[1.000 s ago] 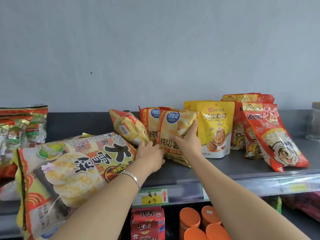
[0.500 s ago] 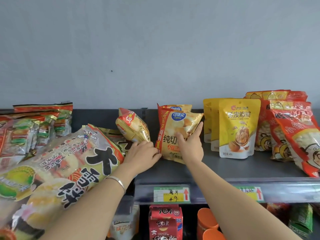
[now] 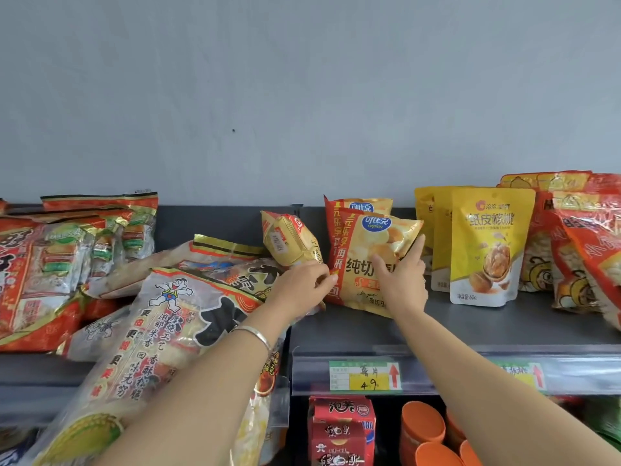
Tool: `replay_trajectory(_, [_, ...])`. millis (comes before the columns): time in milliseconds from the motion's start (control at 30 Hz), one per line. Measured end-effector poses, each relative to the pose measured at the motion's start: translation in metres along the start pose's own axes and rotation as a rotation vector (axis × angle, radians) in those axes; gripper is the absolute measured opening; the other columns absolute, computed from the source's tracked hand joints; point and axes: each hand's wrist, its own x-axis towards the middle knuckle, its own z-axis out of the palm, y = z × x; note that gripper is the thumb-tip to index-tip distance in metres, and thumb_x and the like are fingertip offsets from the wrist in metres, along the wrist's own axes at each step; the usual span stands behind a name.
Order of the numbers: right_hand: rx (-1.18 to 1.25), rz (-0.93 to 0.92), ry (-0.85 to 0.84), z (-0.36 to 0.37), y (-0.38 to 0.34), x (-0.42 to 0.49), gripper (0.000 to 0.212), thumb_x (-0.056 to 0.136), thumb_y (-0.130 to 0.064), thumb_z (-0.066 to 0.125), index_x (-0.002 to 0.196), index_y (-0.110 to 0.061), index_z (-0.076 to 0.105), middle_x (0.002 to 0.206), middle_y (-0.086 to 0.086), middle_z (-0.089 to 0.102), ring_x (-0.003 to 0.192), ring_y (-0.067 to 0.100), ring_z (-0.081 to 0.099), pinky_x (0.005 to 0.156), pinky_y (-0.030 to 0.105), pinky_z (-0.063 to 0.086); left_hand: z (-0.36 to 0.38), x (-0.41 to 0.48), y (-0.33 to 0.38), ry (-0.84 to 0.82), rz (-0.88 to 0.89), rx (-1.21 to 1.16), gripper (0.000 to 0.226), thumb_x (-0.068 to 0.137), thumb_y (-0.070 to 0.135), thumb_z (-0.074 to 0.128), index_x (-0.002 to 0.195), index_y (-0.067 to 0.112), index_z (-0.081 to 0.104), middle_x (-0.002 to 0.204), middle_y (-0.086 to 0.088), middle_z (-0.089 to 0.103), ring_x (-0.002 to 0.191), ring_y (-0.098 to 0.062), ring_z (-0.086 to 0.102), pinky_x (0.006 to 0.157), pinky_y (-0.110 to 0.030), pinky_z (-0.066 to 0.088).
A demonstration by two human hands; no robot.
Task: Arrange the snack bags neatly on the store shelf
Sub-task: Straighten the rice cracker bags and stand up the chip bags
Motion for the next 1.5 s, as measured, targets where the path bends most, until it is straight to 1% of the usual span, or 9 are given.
replay_trajectory(133, [-0.212, -0.12, 0.126, -0.004, -0.005, -0.005, 0.093, 0.087, -0.05, 0.061, 0.154, -0.018, 0.005, 0.155, 0.014, 0.022, 0.139, 0.036, 0.029, 0.108, 0.052, 0.029, 0.003, 0.002, -0.004, 0.021, -0.004, -0.026, 0.024, 0.096, 0.033, 0.044, 0.096, 0.015, 0.06, 0.096, 0.003, 0.056, 0.091, -0.016, 0.053, 0.074, -0.034, 0.046])
replay_trajectory(200, [-0.357, -0.402, 0.274, -0.004, -0.011, -0.011, 0.072, 0.086, -0.042, 0.062, 0.147, -0.019, 0.03, 0.149, 0.014, 0.034, 0.135, 0.036, 0.034, 0.106, 0.051, 0.03, 0.003, 0.003, -0.005, 0.042, -0.02, -0.071, 0.02, 0.095, 0.027, 0.046, 0.096, 0.015, 0.062, 0.099, 0.002, 0.059, 0.091, -0.017, 0.055, 0.077, -0.036, 0.048])
replay_trajectory(267, [-0.433, -0.801, 0.337, 0.003, -0.018, -0.019, 0.039, 0.082, -0.033, 0.062, 0.117, -0.016, 0.06, 0.119, 0.012, 0.06, 0.109, 0.036, 0.056, 0.087, 0.046, 0.046, 0.003, 0.006, -0.005, 0.048, -0.047, -0.129, 0.016, 0.094, 0.021, 0.046, 0.087, 0.018, 0.06, 0.091, 0.004, 0.058, 0.087, -0.018, 0.056, 0.074, -0.033, 0.046])
replay_trajectory(333, [-0.419, -1.009, 0.073, 0.011, -0.027, -0.031, 0.017, 0.087, -0.025, 0.056, 0.089, -0.012, 0.067, 0.084, 0.007, 0.066, 0.078, 0.031, 0.063, 0.061, 0.035, 0.048, 0.003, 0.009, -0.005, 0.092, -0.078, -0.237, 0.018, 0.092, 0.013, 0.045, 0.079, 0.017, 0.056, 0.081, 0.004, 0.055, 0.08, -0.017, 0.054, 0.067, -0.027, 0.039])
replay_trajectory(533, [-0.335, -0.683, -0.632, 0.032, -0.048, -0.055, 0.024, 0.091, -0.017, 0.049, 0.098, -0.015, 0.072, 0.088, 0.003, 0.069, 0.081, 0.023, 0.062, 0.073, 0.036, 0.054, -0.015, 0.008, -0.01, 0.466, -0.363, -1.009, 0.026, 0.095, 0.004, 0.033, 0.082, 0.011, 0.054, 0.069, -0.008, 0.055, 0.065, -0.02, 0.057, 0.061, -0.03, 0.049])
replay_trajectory(967, [-0.474, -0.691, -0.689, 0.053, -0.055, -0.073, 0.029, 0.09, -0.039, 0.059, 0.112, -0.02, 0.062, 0.109, 0.004, 0.061, 0.095, 0.026, 0.06, 0.077, 0.039, 0.053, -0.014, 0.009, -0.016, 0.548, -0.445, -1.12, 0.031, 0.096, 0.017, 0.04, 0.075, 0.006, 0.06, 0.066, -0.011, 0.06, 0.064, -0.021, 0.06, 0.061, -0.029, 0.053])
replay_trajectory(1200, [-0.401, -0.617, -0.727, 0.058, -0.051, -0.076, 0.023, 0.092, -0.033, 0.057, 0.109, -0.018, 0.063, 0.108, 0.004, 0.064, 0.094, 0.026, 0.06, 0.08, 0.041, 0.053, -0.017, 0.006, -0.013, 0.5, -0.392, -0.867, 0.025, 0.096, 0.015, 0.042, 0.079, 0.011, 0.059, 0.069, -0.007, 0.058, 0.071, -0.02, 0.058, 0.07, -0.035, 0.053])
replay_trajectory(1367, [-0.311, -0.515, -0.657, 0.06, -0.047, -0.073, 0.028, 0.092, -0.026, 0.055, 0.118, -0.015, 0.056, 0.107, 0.008, 0.067, 0.096, 0.03, 0.063, 0.077, 0.041, 0.054, -0.033, -0.007, -0.012, 0.201, -0.155, -0.036, 0.017, 0.097, 0.022, 0.044, 0.109, 0.023, 0.056, 0.096, 0.01, 0.055, 0.087, -0.01, 0.055, 0.069, -0.026, 0.05])
replay_trajectory(1500, [-0.234, -0.439, -0.628, 0.062, -0.048, -0.07, 0.024, 0.093, -0.026, 0.054, 0.112, -0.012, 0.057, 0.104, 0.011, 0.065, 0.095, 0.03, 0.062, 0.081, 0.043, 0.053, -0.056, -0.03, -0.02, 0.13, -0.089, 0.352, 0.016, 0.097, 0.029, 0.041, 0.107, 0.026, 0.054, 0.1, 0.011, 0.062, 0.089, -0.013, 0.059, 0.068, -0.029, 0.041])
